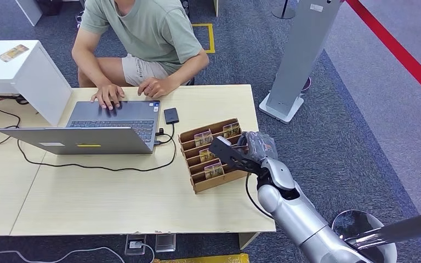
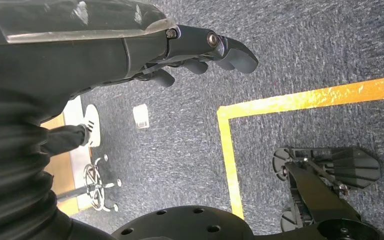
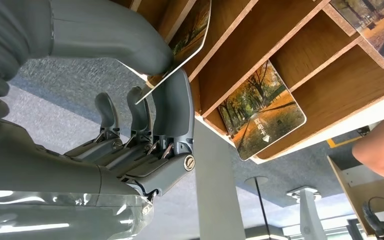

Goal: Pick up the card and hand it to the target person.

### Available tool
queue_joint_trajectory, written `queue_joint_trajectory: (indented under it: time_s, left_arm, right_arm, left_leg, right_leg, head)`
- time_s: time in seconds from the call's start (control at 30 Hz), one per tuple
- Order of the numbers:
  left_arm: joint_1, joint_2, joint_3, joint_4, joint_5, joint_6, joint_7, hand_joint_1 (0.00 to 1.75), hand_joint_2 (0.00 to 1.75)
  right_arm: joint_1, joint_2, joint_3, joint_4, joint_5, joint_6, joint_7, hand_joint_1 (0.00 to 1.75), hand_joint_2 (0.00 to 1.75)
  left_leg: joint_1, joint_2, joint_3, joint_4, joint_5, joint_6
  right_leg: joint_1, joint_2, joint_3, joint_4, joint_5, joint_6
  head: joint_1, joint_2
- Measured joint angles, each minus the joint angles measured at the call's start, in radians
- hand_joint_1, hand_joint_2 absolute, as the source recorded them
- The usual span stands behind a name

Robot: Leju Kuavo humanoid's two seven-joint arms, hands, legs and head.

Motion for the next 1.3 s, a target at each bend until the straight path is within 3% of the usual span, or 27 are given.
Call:
queue_joint_trajectory:
  time_s: [0.23, 0.47, 0.73, 0.87, 1.0, 1.17, 1.3]
  left_arm:
    - [0.000, -0.001, 0.000, 0.000, 0.003, 0.000, 0.000, 0.00, 1.75]
    - [0.000, -0.001, 0.000, 0.000, 0.006, -0.001, -0.009, 0.00, 1.75]
    - [0.000, -0.001, 0.001, 0.000, 0.007, 0.002, -0.013, 0.00, 1.75]
    - [0.000, -0.002, 0.002, 0.000, 0.006, 0.013, -0.014, 0.00, 1.75]
    - [0.000, -0.003, 0.002, 0.000, 0.002, 0.019, -0.013, 0.00, 1.75]
    - [0.000, -0.003, 0.002, 0.000, -0.002, 0.020, -0.012, 0.00, 1.75]
    - [0.000, -0.003, 0.002, 0.000, -0.007, 0.018, -0.014, 0.00, 1.75]
  right_arm:
    - [-0.001, 0.000, 0.000, 0.002, -0.004, -0.002, -0.002, 1.52, 1.75]
    - [-0.001, 0.000, 0.000, 0.004, -0.009, -0.024, -0.014, 1.52, 1.75]
    - [0.011, 0.000, -0.005, -0.002, -0.024, -0.133, -0.106, 1.52, 1.75]
    - [0.055, -0.004, -0.041, -0.079, -0.019, -0.373, -0.271, 1.52, 1.75]
    - [0.078, -0.009, -0.055, -0.125, -0.042, -0.435, -0.324, 1.52, 1.75]
    - [0.085, -0.010, -0.056, -0.159, -0.100, -0.439, -0.355, 1.52, 1.75]
    - [0.065, -0.006, -0.054, -0.160, -0.156, -0.391, -0.367, 1.52, 1.75]
  left_leg:
    - [0.000, 0.000, 0.000, 0.000, 0.000, 0.000]
    - [0.000, 0.000, 0.000, 0.000, 0.000, 0.000]
    - [0.000, 0.000, 0.000, 0.000, 0.000, 0.000]
    - [0.000, 0.000, 0.000, 0.000, 0.000, 0.000]
    - [0.000, 0.000, 0.000, 0.000, 0.000, 0.000]
    - [0.000, 0.000, 0.000, 0.000, 0.000, 0.000]
    - [0.000, 0.000, 0.000, 0.000, 0.000, 0.000]
  right_leg:
    - [0.000, 0.000, 0.000, 0.000, 0.000, 0.000]
    - [0.000, 0.000, 0.000, 0.000, 0.000, 0.000]
    - [0.000, 0.000, 0.000, 0.000, 0.000, 0.000]
    - [0.000, 0.000, 0.000, 0.000, 0.000, 0.000]
    - [0.000, 0.000, 0.000, 0.000, 0.000, 0.000]
    - [0.000, 0.000, 0.000, 0.000, 0.000, 0.000]
    - [0.000, 0.000, 0.000, 0.000, 0.000, 0.000]
  head:
    - [0.000, 0.000]
    - [0.000, 0.000]
    - [0.000, 0.000]
    - [0.000, 0.000]
    - [0.001, 0.000]
    - [0.000, 0.000]
    - [0.000, 0.000]
